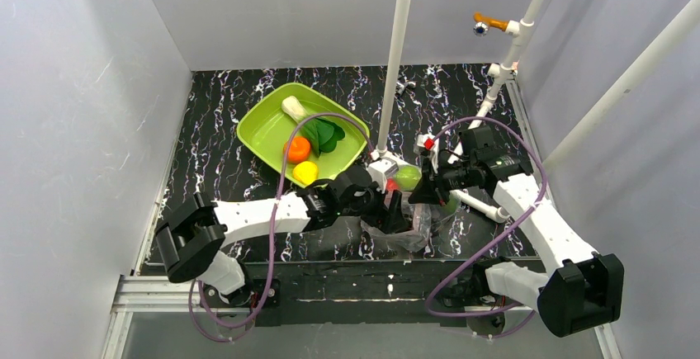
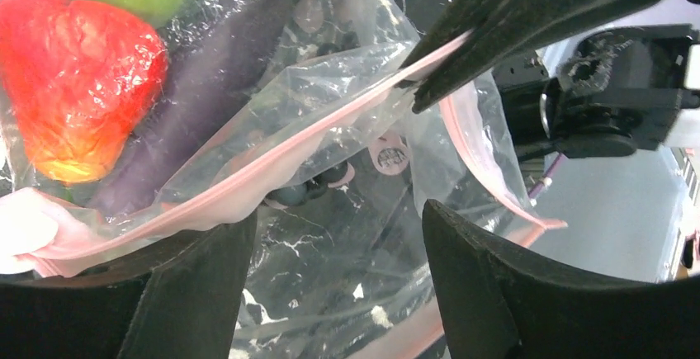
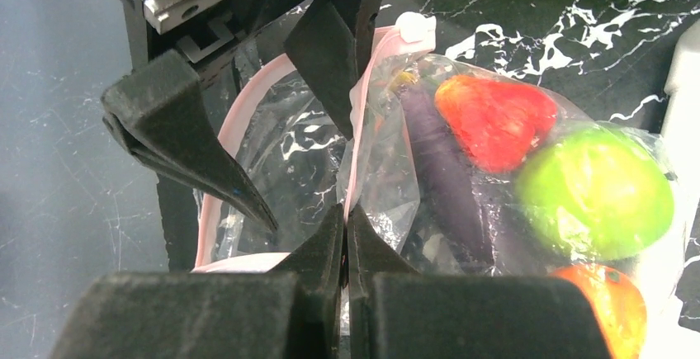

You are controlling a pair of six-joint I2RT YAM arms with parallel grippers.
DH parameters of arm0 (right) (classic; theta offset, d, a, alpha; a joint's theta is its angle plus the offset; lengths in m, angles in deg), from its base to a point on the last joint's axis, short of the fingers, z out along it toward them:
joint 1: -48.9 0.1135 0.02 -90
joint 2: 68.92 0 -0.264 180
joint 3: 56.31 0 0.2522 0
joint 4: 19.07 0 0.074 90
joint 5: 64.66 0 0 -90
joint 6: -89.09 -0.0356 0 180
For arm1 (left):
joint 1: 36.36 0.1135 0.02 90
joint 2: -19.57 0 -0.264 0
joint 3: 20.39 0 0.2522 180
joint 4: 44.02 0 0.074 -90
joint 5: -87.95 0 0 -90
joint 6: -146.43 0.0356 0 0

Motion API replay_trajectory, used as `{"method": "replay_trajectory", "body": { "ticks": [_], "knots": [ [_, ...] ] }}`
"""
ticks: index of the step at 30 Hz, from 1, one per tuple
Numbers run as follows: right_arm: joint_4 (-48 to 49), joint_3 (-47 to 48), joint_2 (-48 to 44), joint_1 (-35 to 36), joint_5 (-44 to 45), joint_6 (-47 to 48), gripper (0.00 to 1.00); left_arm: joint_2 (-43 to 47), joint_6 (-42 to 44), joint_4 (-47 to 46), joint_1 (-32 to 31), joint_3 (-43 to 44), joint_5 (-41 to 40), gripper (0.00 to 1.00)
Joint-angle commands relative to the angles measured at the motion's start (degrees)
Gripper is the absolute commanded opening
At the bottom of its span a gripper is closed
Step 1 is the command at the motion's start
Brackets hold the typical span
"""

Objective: Open the zip-top bag and remove the fake food
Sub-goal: Pick up the fake fruit from the zipper food storage bag.

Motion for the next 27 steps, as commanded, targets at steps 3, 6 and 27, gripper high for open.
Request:
{"method": "replay_trajectory", "body": {
  "ticks": [3,6,27],
  "knots": [
    [7.2,-2.3,-1.1,-0.3,1.4,-5.0,0.01,-4.1,-1.3,-2.6,-0.5,-0.8,-9.5,0.7],
    [8.2,-2.6,-0.9,-0.3,2.0,-5.6,0.01,-6.1,-2.1,-3.7,-0.5,-1.0,-10.3,0.7],
    [10.4,-3.7,-0.4,-0.3,1.7,-6.2,0.01,-17.2,-9.8,-7.0,-0.4,2.2,-7.4,0.32]
  ]
}}
